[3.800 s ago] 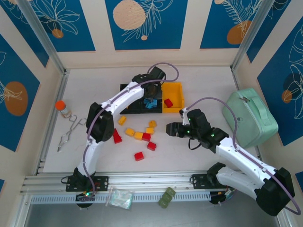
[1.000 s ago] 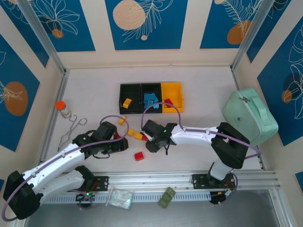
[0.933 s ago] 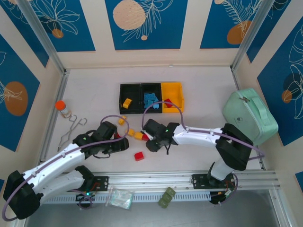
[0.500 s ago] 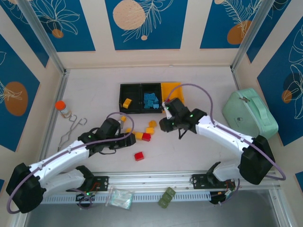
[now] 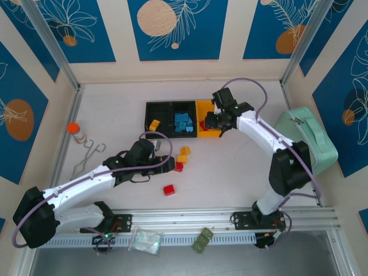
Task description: Sort the legos into containers by color
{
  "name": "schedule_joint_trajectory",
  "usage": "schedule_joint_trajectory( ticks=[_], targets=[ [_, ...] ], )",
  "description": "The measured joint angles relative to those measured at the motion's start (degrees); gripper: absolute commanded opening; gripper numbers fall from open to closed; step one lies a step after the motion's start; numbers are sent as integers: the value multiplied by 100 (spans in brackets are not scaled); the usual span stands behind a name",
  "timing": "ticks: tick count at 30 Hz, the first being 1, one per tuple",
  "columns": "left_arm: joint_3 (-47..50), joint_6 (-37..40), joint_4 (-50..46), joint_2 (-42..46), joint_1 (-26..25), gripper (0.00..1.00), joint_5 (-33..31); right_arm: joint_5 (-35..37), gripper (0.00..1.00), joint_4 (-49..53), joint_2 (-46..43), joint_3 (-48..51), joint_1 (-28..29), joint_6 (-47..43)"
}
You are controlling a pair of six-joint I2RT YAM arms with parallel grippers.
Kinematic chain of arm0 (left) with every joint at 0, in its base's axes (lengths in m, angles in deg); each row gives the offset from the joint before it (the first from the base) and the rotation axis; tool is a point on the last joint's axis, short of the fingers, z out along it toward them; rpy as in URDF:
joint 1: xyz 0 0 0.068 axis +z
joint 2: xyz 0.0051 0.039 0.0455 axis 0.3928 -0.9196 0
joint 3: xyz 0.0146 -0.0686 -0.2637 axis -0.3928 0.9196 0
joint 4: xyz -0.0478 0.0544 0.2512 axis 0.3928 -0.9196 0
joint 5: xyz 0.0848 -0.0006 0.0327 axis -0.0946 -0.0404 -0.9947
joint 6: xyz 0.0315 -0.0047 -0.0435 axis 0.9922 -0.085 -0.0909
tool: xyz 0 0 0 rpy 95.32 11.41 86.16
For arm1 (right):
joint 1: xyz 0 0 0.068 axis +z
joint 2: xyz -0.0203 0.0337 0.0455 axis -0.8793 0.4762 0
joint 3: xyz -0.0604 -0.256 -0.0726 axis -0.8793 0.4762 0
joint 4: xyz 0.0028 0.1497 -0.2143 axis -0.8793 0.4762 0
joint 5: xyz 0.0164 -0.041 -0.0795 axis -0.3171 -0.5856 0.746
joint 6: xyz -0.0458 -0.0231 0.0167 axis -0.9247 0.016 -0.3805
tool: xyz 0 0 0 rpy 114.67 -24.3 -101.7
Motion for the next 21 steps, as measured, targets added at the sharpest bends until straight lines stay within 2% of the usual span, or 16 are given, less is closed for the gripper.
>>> schedule_joint_trajectory(
  ticks=[12,16,21],
  targets=[
    [-387,127,-7,-345,-4,70,-160,-17,30,385,2094,-2009,-179,103],
    [-385,125,-52,-339,-4,70,-249,-17,33,540,2465,-2310,-205,181],
    [-352,111,-136,-225,-4,70,-345,-13,44,654,2553,-2367,-236,302]
  ],
)
